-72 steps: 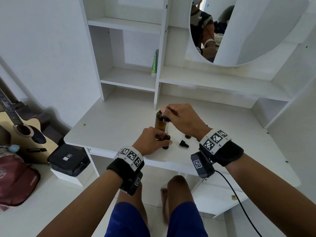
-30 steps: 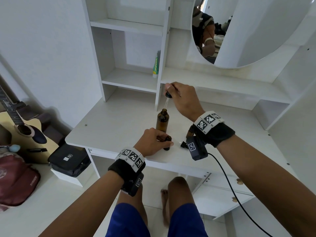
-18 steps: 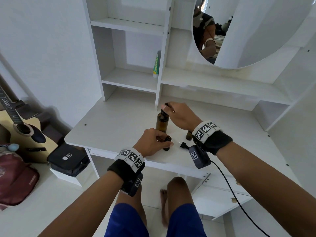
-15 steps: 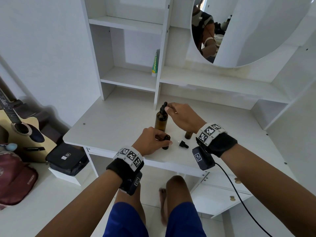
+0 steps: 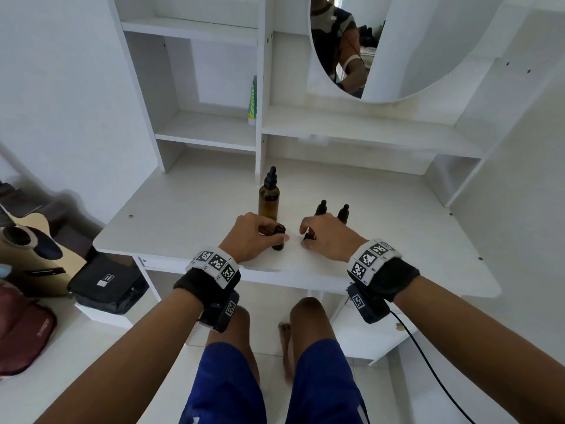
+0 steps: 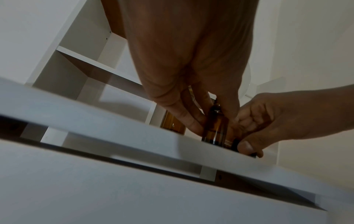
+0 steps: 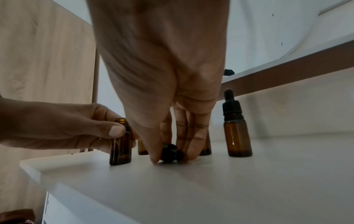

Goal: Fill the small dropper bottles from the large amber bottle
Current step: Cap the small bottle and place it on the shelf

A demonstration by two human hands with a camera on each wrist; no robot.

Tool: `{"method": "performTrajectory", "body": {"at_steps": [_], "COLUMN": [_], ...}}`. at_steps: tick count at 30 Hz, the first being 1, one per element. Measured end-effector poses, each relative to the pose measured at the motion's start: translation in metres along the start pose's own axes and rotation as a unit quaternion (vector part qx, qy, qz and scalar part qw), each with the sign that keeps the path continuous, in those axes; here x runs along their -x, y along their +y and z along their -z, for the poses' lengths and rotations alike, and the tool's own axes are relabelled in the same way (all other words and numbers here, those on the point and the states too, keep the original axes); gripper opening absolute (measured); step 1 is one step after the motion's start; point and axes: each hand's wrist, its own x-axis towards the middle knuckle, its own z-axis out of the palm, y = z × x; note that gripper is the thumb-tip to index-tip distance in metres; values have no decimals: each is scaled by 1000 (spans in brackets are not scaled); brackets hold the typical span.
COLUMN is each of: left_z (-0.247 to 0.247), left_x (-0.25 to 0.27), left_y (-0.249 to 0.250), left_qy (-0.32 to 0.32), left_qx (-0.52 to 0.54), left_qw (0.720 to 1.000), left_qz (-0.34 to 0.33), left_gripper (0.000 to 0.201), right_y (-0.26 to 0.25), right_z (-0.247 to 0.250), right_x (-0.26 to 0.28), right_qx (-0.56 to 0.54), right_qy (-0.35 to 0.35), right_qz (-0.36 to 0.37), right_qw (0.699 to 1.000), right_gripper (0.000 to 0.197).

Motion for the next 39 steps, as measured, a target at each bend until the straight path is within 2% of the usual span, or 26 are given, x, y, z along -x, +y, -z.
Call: {"method": "performTrajectory", "body": {"at_steps": [8, 15, 23, 28, 34, 39], "left_z": [0, -1, 0, -1, -1, -2], "left_x": [0, -1, 0, 1, 1, 0], "left_y": [0, 1, 1, 0, -1, -4], "left_qy": [2, 1, 1, 6, 8, 7], "left_qx": [-5, -10, 8, 8, 16, 20], "left_qw": [1000, 1000, 1000, 1000, 1000, 1000], "left_qz": [-4, -10, 0, 3, 6, 11], "left_gripper": [34, 32, 28, 22, 22, 24], "right_y": [-15, -36, -54, -68, -80, -91], "right_z": [29, 46, 49, 54, 57, 58], "right_x": [19, 29, 16, 5, 1, -3], "right_qx": [-33, -3, -1, 24, 80, 159], "right_qy": [61, 20, 62, 9, -51, -75], "right_qz": [35, 70, 101, 103, 96, 86], "right_qw": [997, 997, 993, 994, 991, 981], "right_gripper": [23, 22, 28, 19, 29, 20]}}
